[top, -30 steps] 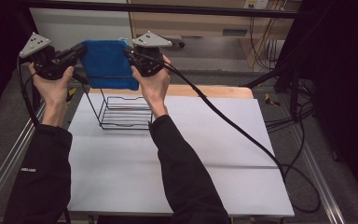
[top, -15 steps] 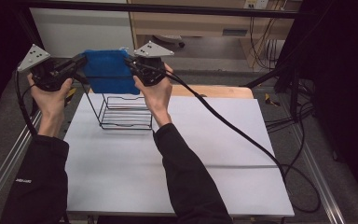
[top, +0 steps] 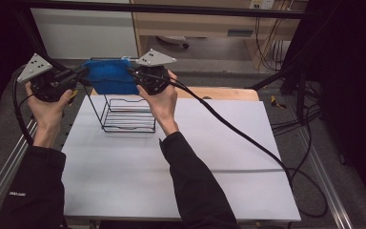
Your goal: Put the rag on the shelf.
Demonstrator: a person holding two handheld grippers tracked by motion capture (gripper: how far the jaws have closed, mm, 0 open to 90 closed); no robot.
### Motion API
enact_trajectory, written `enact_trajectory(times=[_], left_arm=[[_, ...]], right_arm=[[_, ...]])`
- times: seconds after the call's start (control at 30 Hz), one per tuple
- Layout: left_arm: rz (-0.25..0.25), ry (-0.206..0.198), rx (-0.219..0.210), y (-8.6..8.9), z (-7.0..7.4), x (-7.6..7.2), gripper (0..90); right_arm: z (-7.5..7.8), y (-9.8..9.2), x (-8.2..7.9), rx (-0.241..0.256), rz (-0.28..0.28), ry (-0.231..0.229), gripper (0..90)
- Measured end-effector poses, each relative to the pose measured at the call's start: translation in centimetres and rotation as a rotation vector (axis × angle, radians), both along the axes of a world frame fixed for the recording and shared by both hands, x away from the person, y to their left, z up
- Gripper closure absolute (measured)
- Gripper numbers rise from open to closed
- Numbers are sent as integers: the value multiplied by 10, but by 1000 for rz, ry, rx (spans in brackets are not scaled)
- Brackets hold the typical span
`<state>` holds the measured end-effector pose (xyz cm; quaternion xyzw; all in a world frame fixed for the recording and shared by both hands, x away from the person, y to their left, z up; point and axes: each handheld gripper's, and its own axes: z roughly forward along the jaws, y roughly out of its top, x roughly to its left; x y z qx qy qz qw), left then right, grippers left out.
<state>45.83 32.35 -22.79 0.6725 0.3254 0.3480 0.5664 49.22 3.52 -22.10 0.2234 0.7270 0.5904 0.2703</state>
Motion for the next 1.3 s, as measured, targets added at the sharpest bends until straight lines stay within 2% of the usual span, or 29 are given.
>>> enact_trajectory(times=[0.3, 0.47, 0.57, 0.67, 0.73, 0.8, 0.87, 1.0, 1.07, 1.13, 1.2, 1.23, 1.3], left_arm=[[4, 77, 20, 2, -9, -2, 830], [3, 107, 7, 4, -11, -3, 806], [6, 116, -18, 7, -6, -5, 746], [5, 126, -96, 13, 5, -8, 680], [16, 146, -135, 16, 16, -9, 668], [25, 159, -127, 15, 17, -8, 680], [19, 194, -125, 13, 16, -5, 703], [15, 232, -111, 10, 9, 0, 796], [33, 230, -105, 11, 7, 1, 842], [45, 222, -118, 13, 7, 2, 846], [70, 209, -123, 16, 9, 5, 797], [80, 213, -124, 16, 9, 8, 728], [67, 248, -125, 15, 8, 14, 630]], right_arm=[[-9, 1, -1, -28, 19, 24, 859], [-13, 1, 1, -41, 32, 40, 859], [-15, 2, 1, -52, 36, 42, 860], [-16, 2, 1, -59, 39, 43, 860], [-17, 3, 1, -61, 40, 45, 860], [-19, 4, 1, -65, 42, 44, 860], [-20, 5, 0, -72, 45, 45, 859], [-22, 6, -1, -83, 50, 42, 859], [-22, 6, -2, -90, 56, 38, 858], [-23, 6, -2, -97, 59, 36, 858], [-23, 6, -2, -101, 59, 35, 858], [-23, 6, -3, -102, 60, 34, 859], [-23, 7, -3, -107, 60, 31, 859]])
